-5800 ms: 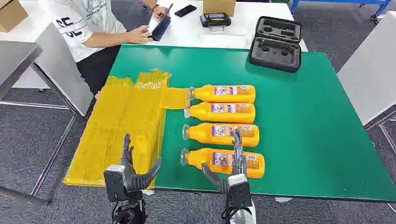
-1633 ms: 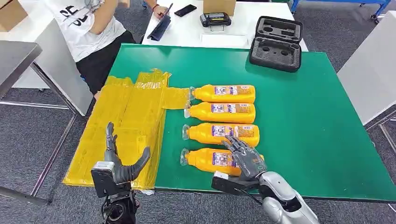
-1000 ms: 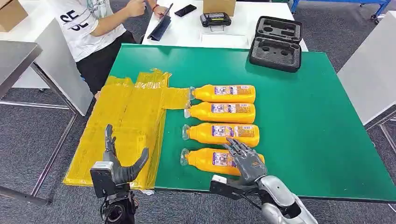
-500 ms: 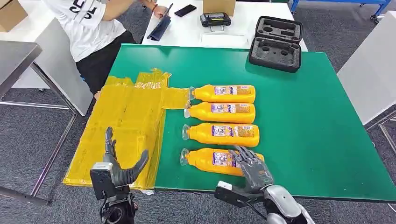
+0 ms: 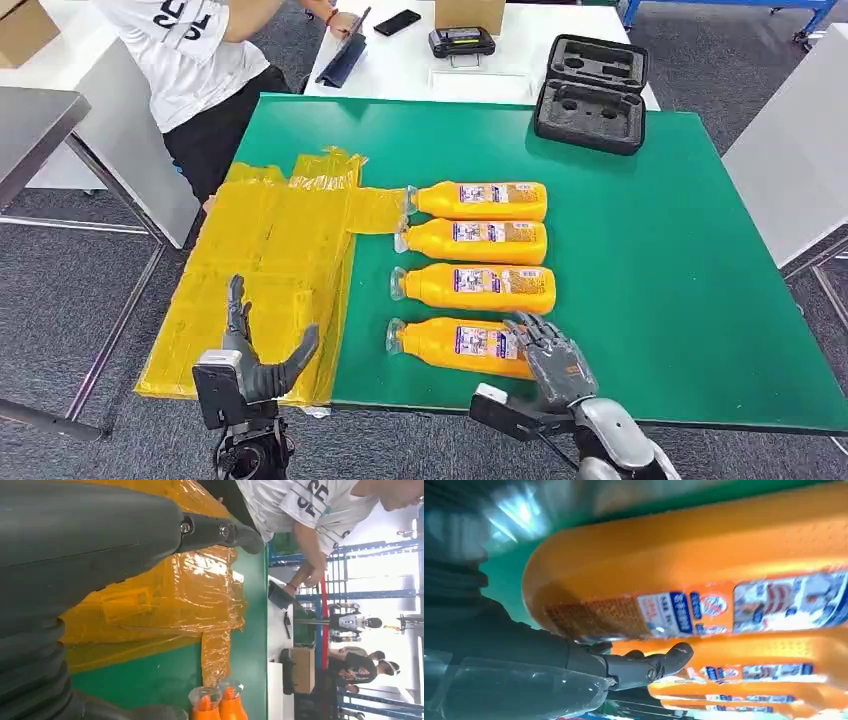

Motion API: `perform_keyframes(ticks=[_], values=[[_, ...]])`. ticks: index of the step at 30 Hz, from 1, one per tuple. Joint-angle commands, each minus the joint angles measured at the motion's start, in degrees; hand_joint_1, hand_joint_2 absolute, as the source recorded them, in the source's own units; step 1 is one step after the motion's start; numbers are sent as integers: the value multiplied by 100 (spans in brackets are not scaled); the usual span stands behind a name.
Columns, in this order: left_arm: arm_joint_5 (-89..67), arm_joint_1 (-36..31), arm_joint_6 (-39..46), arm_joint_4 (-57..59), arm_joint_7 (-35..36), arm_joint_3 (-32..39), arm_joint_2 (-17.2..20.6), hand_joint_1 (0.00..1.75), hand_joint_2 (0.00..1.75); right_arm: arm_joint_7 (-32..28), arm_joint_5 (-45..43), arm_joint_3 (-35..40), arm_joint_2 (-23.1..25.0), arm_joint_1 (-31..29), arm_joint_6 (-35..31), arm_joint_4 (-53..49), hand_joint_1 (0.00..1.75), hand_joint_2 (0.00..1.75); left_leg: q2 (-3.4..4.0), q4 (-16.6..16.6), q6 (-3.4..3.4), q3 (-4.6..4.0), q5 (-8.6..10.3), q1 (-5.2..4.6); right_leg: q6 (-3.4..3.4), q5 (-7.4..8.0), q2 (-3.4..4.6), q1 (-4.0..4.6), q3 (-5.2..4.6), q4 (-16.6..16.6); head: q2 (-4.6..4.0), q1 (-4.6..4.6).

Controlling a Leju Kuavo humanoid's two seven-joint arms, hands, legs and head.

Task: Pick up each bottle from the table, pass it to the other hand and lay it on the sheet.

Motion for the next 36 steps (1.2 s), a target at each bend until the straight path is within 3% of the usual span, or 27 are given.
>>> perform_keyframes(ticks=[1,3,4,5,13,14,21,26,27,31,36], values=[[-23,-69,-44,107,14,214,-7,0,175,-17,49,-94,234,-179,-6,43,0,175,11,-5,-10,33,-13,3,-11,-10,11,4,28,-2,0,2],[-23,-63,-43,105,14,214,-8,0,175,-15,50,-91,235,-166,-6,45,0,175,7,-4,-7,19,-7,2,-7,-6,7,3,16,-3,0,0],[-27,-42,-44,76,13,218,-14,0,175,-17,53,-128,231,-175,-6,66,0,175,12,-4,-14,58,-25,5,-16,-22,12,6,52,-3,0,0],[-34,-38,-52,74,15,226,-19,0,175,-19,55,-158,246,-213,-2,116,0,175,7,-4,-7,21,-9,2,-7,-7,7,3,18,-2,0,0],[-43,-47,-74,89,22,220,-22,0,175,-36,-34,-225,304,-371,69,306,0,175,4,-4,-4,10,-2,2,-4,-1,4,1,8,-4,0,2],[-43,-47,-74,89,22,220,-22,0,175,-36,-34,-225,304,-371,69,306,0,175,8,-5,-11,47,-18,4,-12,-15,8,4,44,-5,0,2],[12,-134,5,174,86,161,-49,0,175,-6,-131,-358,694,-597,184,927,0,175,7,-6,-5,15,-3,3,-5,-1,7,4,13,-6,0,0],[21,-51,15,143,119,160,-26,0,175,-2,-133,-410,626,-554,170,1055,0,175,6,-7,-5,21,-5,3,-5,-4,6,3,18,-6,0,0],[23,-73,7,182,114,154,-19,0,175,-3,-131,-420,638,-552,174,1114,0,175,10,-10,-11,60,-21,5,-13,-18,11,6,56,-10,0,0],[31,-112,4,248,107,149,-17,0,175,-26,-124,-365,727,-646,247,1447,0,175,6,-7,-5,20,-4,2,-5,-3,6,2,18,-7,0,0],[36,-138,11,271,108,173,-36,0,175,-57,-109,-282,794,-795,307,1742,0,175,7,-12,-9,43,-9,5,-10,-7,8,5,39,-12,0,0]])
